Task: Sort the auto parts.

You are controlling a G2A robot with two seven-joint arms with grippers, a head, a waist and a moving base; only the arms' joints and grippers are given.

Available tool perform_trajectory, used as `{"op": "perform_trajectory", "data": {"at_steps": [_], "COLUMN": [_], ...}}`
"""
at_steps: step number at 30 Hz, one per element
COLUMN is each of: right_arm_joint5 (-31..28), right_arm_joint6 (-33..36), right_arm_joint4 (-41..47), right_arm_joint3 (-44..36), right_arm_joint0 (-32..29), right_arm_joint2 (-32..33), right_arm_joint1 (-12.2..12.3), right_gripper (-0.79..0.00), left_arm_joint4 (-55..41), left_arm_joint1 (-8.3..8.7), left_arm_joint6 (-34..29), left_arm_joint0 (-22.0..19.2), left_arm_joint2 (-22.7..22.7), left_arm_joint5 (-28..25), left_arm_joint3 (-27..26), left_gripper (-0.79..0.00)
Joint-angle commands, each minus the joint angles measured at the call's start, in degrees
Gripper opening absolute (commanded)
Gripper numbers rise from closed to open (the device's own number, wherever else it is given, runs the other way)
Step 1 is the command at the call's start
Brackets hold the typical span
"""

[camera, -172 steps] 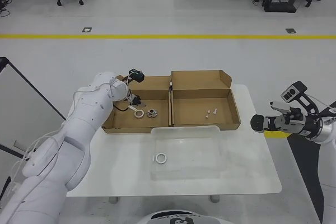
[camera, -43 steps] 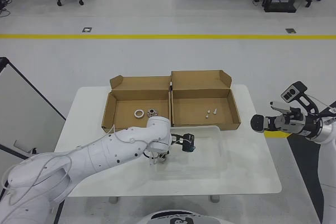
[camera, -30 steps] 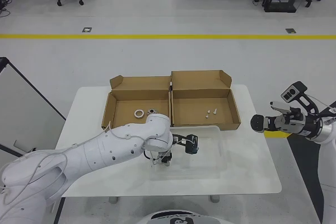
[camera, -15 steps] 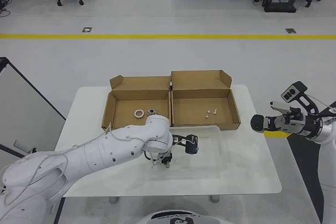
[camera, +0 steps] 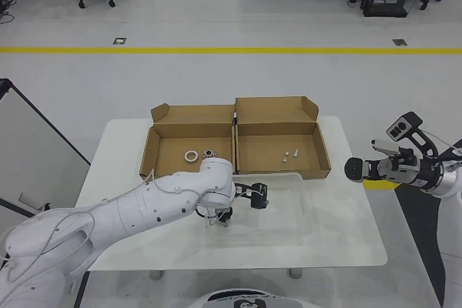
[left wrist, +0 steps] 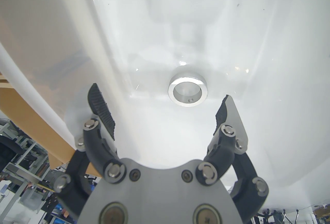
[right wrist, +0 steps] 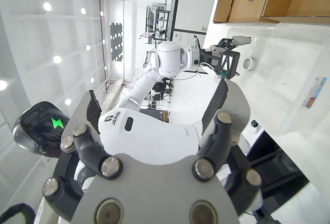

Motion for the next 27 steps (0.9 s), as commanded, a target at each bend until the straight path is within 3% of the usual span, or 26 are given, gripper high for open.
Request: {"op": "perform_trajectory", "data": {"at_steps": [1,10,27], "right_arm_joint5": [0.0,0.0,0.0], "right_arm_joint6": [0.0,0.0,0.0], "right_arm_joint4": [0.0,0.0,0.0], "right_arm_joint3": [0.0,0.0,0.0], "right_arm_joint0": [0.0,0.0,0.0], "right_arm_joint2": [0.0,0.0,0.0], "right_arm_joint1": [0.0,0.0,0.0], "right_gripper": [0.0,0.0,0.0], "left_arm_joint4": [0.46,2.6,5.13], "left_arm_joint1": [-0.16,-0.82,-1.2], "left_arm_joint6": [-0.06,-0.47,-0.67], "left_arm_joint0": [0.24,1.08,2.21], "left_arm_joint2": [0.0,0.0,0.0], "left_arm_joint5": [0.06,0.46,0.66], "left_arm_joint3": [0.24,1.18,2.21], "left_gripper": [-0.123,-0.292,-0.305]}}
